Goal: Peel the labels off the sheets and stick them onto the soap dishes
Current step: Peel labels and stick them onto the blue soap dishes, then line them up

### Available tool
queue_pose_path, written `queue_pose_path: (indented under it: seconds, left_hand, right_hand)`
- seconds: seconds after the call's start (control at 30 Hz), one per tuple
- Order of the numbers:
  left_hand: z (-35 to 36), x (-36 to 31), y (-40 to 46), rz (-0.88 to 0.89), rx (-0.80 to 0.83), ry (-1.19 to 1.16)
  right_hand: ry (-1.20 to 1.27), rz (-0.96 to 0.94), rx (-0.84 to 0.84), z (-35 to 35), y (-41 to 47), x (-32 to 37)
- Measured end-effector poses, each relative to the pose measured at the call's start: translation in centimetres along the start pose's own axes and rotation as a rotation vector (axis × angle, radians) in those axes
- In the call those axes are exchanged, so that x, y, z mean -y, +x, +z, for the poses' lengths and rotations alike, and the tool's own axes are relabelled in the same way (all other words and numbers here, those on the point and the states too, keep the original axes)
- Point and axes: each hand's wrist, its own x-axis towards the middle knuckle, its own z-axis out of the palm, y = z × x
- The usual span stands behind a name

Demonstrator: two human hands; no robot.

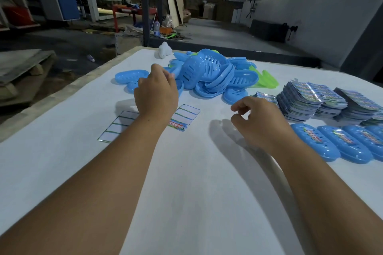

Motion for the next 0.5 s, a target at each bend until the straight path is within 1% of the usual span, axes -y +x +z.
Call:
queue_pose_path:
  seconds: [0.07,0.1,0.17,0.33,0.4,0.5]
  left_hand:
    - [-0.3,-0.3,0.1,0.069,-0.069,-0.097]
    - [-0.4,-0.6,0.0,0.104,-0.065,-0.176]
    - [-0.6,-1.2,-0.1,0.123,0.013,-0.357]
    - [-0.6,-2.9,-0.6,-0.008,0.228,-0.61]
    - [-0.5,-3.3,-0.7,-0.082,0.309,-0.664]
    - [-0.4,-3.8,-1.4,-0.204,0.527,-0.767]
  right_hand:
    - [0.009,-0.002,-0.015,-0.1,0.0,0.1]
    - [0.016,-0.006,-0.028,-0.1,0.0,0.1]
    - [0.048,-0.02,-0.064,-0.3,0.0,0.2]
    - [0.157,-0.118,-0.173,-0.5,-0.2,0.7]
    - [0.18,-0.164,-0.165,-0.6,-0.2,0.9]
    - [0.184,-0.218,-0.097,-0.4,-0.2,0.8]
